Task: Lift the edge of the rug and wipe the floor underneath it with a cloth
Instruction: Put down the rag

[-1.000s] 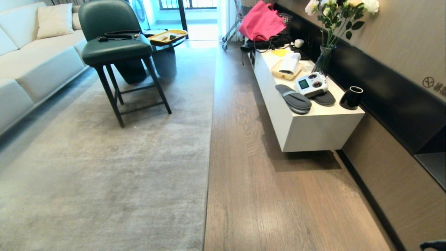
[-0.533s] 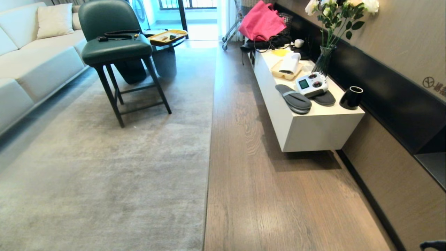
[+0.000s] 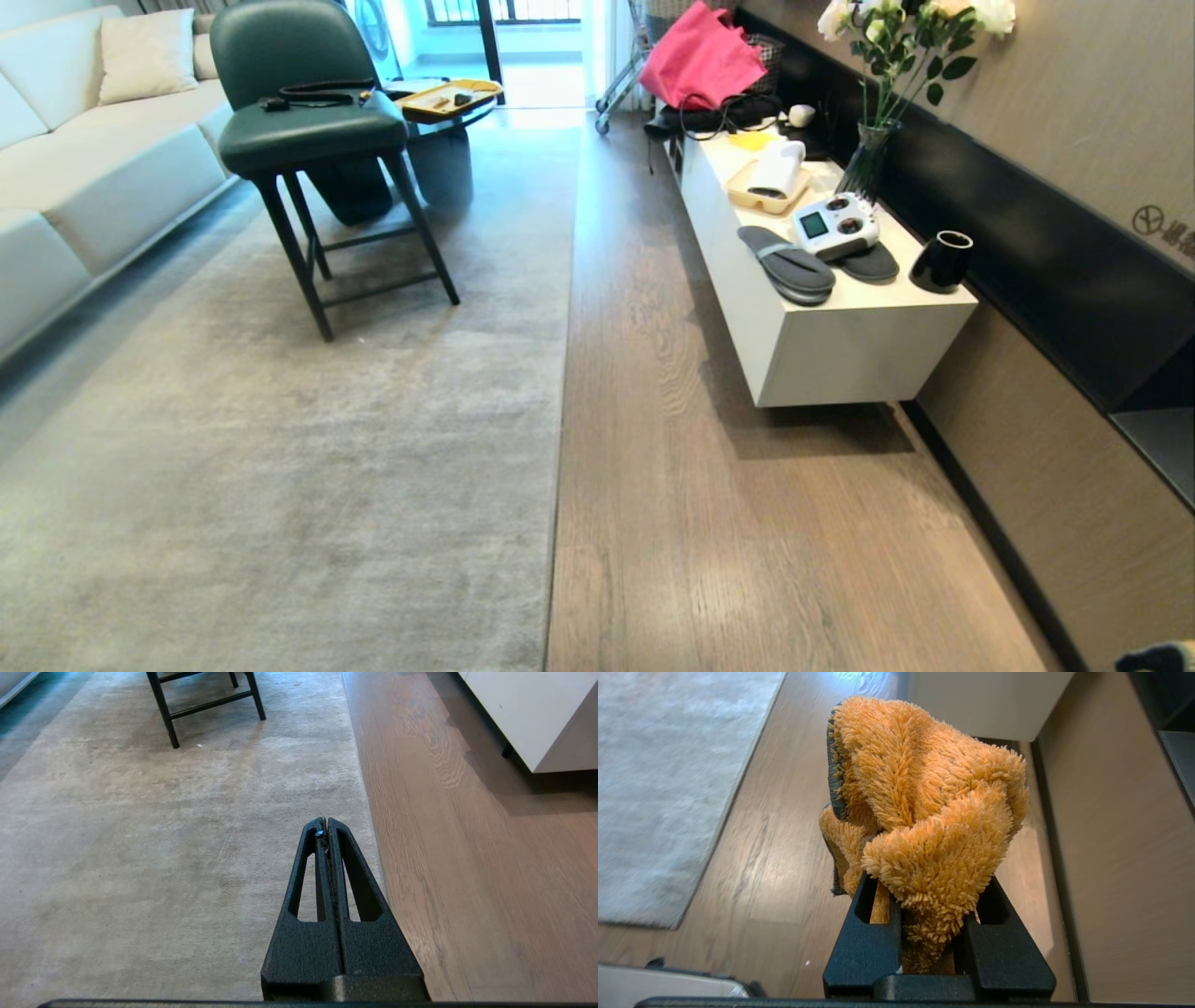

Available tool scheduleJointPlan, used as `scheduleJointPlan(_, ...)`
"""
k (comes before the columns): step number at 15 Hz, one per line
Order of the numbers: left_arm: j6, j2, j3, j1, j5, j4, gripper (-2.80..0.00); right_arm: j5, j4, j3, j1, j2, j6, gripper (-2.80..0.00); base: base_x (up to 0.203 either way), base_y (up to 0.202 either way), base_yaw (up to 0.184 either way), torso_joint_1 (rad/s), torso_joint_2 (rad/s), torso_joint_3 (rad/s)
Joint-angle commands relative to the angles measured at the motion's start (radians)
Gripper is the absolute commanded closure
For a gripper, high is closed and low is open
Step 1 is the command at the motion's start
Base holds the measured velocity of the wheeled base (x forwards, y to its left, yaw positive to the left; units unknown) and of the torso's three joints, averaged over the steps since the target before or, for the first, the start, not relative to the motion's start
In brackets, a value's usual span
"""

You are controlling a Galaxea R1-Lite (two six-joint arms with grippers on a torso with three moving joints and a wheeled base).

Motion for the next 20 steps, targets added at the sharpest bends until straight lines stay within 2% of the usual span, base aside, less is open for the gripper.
scheduleJointPlan(1,0.000,0.000,0.000,0.000,0.001,0.000,0.00,0.009,-0.007,-0.055,0.014,0.169,0.007,0.00,0.000,0.000,0.000,0.000,0.00,0.000)
scheduleJointPlan(6,0.000,0.000,0.000,0.000,0.001,0.000,0.00,0.017,-0.157,-0.194,0.048,0.619,0.025,0.00,0.000,0.000,0.000,0.000,0.00,0.000)
scheduleJointPlan(12,0.000,0.000,0.000,0.000,0.001,0.000,0.00,0.018,-0.494,-0.266,0.051,1.162,0.033,0.00,0.000,0.000,0.000,0.000,0.00,0.000)
scheduleJointPlan(16,0.000,0.000,0.000,0.000,0.001,0.000,0.00,0.015,-0.681,-0.339,0.026,1.471,0.049,0.00,0.000,0.000,0.000,0.000,0.00,0.000)
scheduleJointPlan(20,0.000,0.000,0.000,0.000,0.001,0.000,0.00,0.008,-0.781,-0.398,-0.046,1.713,0.056,0.00,0.000,0.000,0.000,0.000,0.00,0.000)
